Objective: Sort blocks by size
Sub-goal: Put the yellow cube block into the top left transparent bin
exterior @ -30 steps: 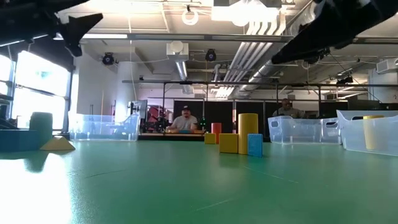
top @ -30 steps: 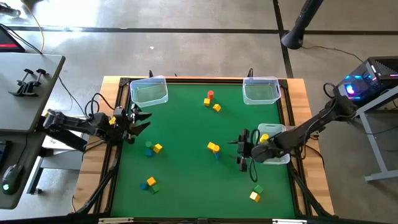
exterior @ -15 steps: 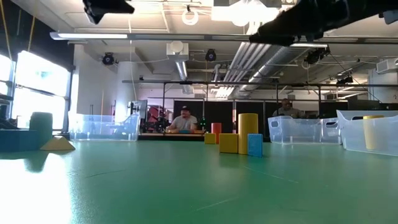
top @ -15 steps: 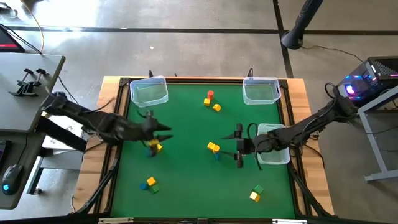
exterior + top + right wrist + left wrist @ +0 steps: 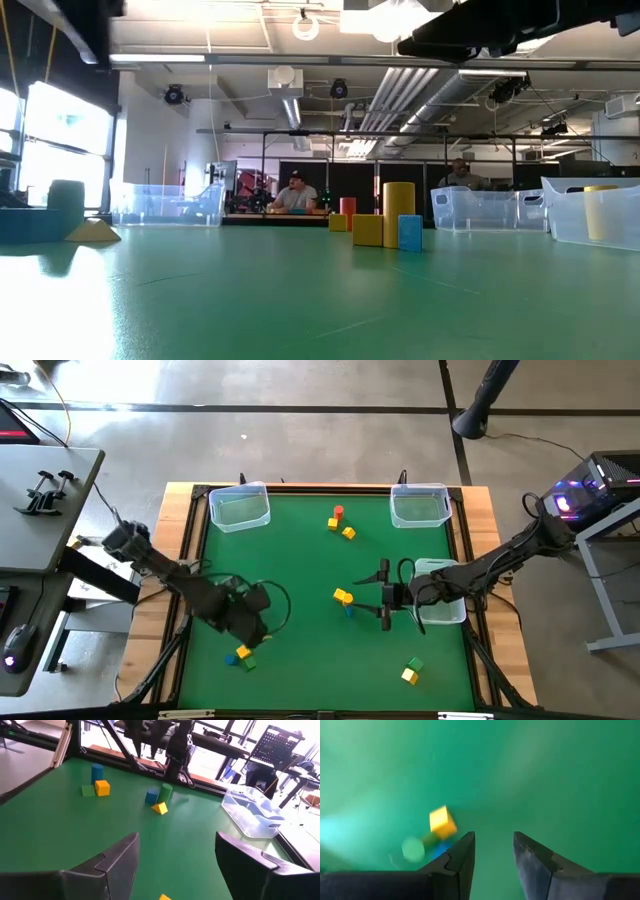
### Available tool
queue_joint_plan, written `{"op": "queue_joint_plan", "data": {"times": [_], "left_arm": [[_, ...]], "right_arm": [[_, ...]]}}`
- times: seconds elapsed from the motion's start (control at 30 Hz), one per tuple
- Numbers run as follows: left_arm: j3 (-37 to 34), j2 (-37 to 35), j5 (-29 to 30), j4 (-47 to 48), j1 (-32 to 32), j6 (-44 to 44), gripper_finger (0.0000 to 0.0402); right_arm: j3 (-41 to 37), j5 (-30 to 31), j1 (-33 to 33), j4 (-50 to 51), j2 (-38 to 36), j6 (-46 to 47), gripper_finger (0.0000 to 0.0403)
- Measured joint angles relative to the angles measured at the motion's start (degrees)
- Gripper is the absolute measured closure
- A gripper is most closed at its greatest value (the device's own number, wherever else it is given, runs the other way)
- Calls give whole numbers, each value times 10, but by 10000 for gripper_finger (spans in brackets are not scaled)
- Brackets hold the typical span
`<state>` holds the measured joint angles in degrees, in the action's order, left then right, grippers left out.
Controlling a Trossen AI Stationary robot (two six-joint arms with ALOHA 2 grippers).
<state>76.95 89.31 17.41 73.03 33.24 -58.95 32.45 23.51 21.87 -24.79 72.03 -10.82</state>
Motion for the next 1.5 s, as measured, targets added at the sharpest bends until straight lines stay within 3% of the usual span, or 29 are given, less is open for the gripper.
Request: {"op": "queue_joint_plan", "data": {"times": [0.4,0.5,0.73,0.9,1.1,1.5], "left_arm": [[0,45,-55,-37,73,-137,275],[-16,57,-62,-68,75,-153,256],[-79,84,-137,-114,73,-212,189],[-108,66,-144,-165,75,-234,148],[-167,44,-143,-237,78,-233,142],[-232,22,-140,-273,123,-244,142]], "right_arm": [[0,0,-1,0,0,-5,153],[0,0,-1,0,0,3,153],[0,0,0,0,0,5,153],[0,0,0,2,0,18,153],[0,-1,0,4,0,18,153],[0,-1,0,19,0,38,153]]}}
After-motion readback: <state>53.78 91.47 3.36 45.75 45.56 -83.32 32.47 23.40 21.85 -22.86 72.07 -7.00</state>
